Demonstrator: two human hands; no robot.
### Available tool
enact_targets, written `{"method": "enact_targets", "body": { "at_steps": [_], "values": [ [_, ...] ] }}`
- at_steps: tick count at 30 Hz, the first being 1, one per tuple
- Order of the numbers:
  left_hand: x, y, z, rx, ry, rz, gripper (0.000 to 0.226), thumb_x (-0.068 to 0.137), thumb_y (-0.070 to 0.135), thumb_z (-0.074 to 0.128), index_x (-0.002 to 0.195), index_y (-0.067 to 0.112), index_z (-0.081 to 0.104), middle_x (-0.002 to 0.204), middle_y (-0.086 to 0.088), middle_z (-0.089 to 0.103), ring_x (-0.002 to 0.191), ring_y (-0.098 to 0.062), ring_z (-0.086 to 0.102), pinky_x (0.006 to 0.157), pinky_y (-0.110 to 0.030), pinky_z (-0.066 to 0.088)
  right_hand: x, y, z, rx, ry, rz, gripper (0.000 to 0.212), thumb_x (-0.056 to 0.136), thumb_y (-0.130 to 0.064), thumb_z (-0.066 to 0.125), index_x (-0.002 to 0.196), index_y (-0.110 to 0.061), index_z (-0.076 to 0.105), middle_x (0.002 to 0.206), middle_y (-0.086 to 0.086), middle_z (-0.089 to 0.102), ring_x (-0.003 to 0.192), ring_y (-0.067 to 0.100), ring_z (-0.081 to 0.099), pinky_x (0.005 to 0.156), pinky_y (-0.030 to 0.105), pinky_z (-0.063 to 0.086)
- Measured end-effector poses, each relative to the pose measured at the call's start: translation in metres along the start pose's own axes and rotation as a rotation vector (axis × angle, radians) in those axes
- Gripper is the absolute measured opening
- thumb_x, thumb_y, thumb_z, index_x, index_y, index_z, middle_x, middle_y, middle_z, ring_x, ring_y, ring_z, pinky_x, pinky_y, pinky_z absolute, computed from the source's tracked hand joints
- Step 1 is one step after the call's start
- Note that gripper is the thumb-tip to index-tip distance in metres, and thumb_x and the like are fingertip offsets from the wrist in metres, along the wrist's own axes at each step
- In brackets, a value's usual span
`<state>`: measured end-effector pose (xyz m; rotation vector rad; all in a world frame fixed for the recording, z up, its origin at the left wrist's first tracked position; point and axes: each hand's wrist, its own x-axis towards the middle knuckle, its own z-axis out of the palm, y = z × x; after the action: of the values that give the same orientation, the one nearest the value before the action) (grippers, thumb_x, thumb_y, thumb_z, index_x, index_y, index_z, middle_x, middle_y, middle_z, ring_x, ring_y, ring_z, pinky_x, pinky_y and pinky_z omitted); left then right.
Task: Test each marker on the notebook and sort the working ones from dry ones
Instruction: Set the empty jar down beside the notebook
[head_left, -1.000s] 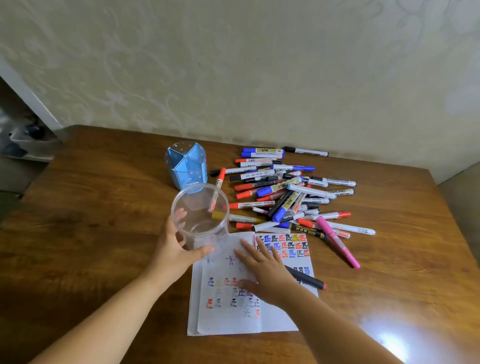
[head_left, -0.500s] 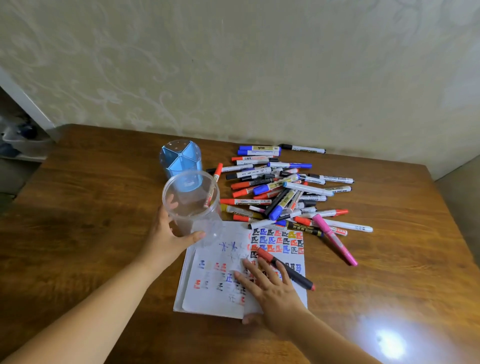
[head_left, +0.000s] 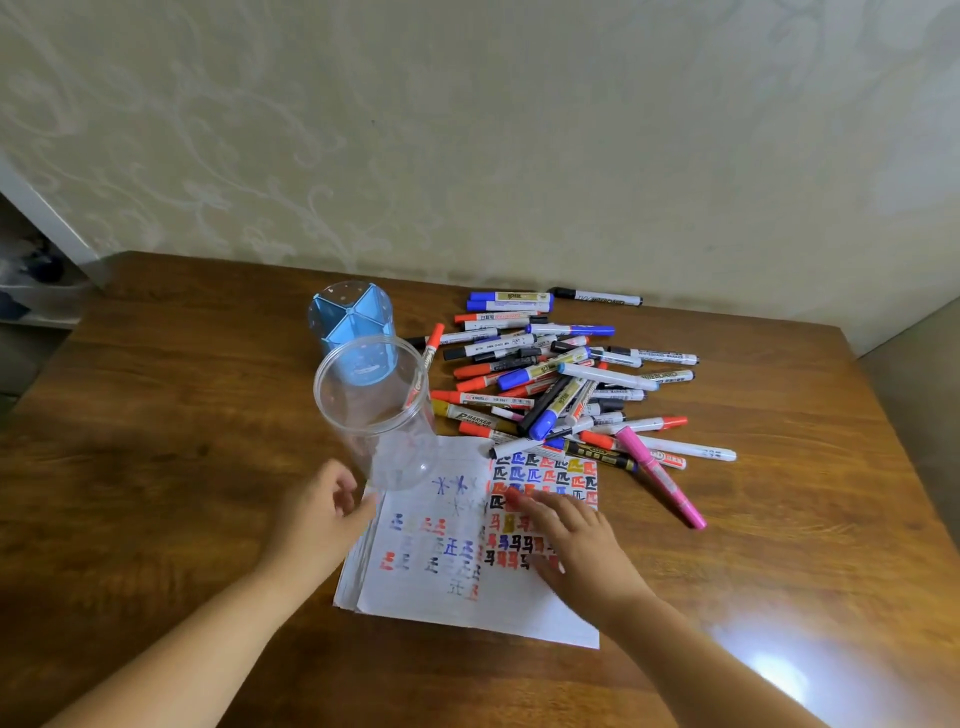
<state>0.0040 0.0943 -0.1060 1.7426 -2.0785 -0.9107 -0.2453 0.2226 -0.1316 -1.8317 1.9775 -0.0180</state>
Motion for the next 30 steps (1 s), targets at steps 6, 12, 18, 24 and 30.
{"method": "enact_targets", "body": {
  "at_steps": [6, 12, 18, 24, 30],
  "values": [
    [-0.006, 0.033, 0.024, 0.207, -0.265, 0.531, 0.031, 0.091, 0.03, 0.053, 0.121, 0.023, 0.052, 0.12, 0.014, 0.051, 0.111, -0.005, 0.05, 0.085, -0.012, 0.034, 0.011, 0.015, -0.006, 0.0, 0.069, 0.215, 0.051, 0.096, -0.041, 0.044, 0.143, -0.025, 0.033, 0.14, -0.005, 0.038, 0.127, 0.016, 0.033, 0.106, 0.03, 0.03],
    [0.02, 0.052, 0.059, 0.162, -0.231, 0.749, 0.027, 0.087, 0.015, 0.06, 0.114, 0.012, 0.059, 0.113, -0.003, 0.059, 0.105, -0.02, 0.055, 0.083, -0.031, 0.047, 0.017, 0.025, -0.008, -0.056, 0.015, 0.134, 0.032, 0.095, -0.043, 0.046, 0.121, -0.024, 0.054, 0.122, -0.005, 0.05, 0.112, 0.015, 0.043, 0.094, 0.027, 0.038],
    [0.036, 0.046, 0.105, 0.21, -0.218, 0.969, 0.033, 0.088, 0.031, 0.056, 0.114, 0.012, 0.062, 0.112, 0.0, 0.061, 0.106, -0.017, 0.053, 0.09, -0.027, 0.043, 0.019, 0.026, 0.004, -0.084, 0.117, -0.012, 0.032, 0.093, -0.041, 0.051, 0.12, -0.024, 0.055, 0.116, -0.006, 0.052, 0.107, 0.015, 0.047, 0.087, 0.026, 0.04],
    [0.047, 0.031, 0.134, 0.269, -0.064, 1.103, 0.05, 0.082, 0.045, 0.037, 0.098, 0.01, 0.068, 0.086, -0.003, 0.065, 0.084, -0.021, 0.056, 0.079, -0.029, 0.042, 0.019, 0.038, 0.017, -0.144, 0.29, -0.093, 0.023, 0.094, -0.033, 0.051, 0.114, -0.023, 0.054, 0.115, -0.006, 0.056, 0.105, 0.015, 0.051, 0.083, 0.028, 0.042],
    [0.029, 0.022, 0.142, 0.378, 0.044, 1.104, 0.035, 0.093, 0.038, 0.033, 0.092, 0.011, 0.055, 0.087, 0.004, 0.046, 0.086, -0.02, 0.045, 0.076, -0.033, 0.036, 0.01, 0.031, 0.037, -0.214, 0.432, -0.154, 0.021, 0.097, -0.031, 0.044, 0.116, -0.022, 0.047, 0.113, -0.001, 0.06, 0.097, 0.019, 0.055, 0.078, 0.034, 0.044]
  ]
}}
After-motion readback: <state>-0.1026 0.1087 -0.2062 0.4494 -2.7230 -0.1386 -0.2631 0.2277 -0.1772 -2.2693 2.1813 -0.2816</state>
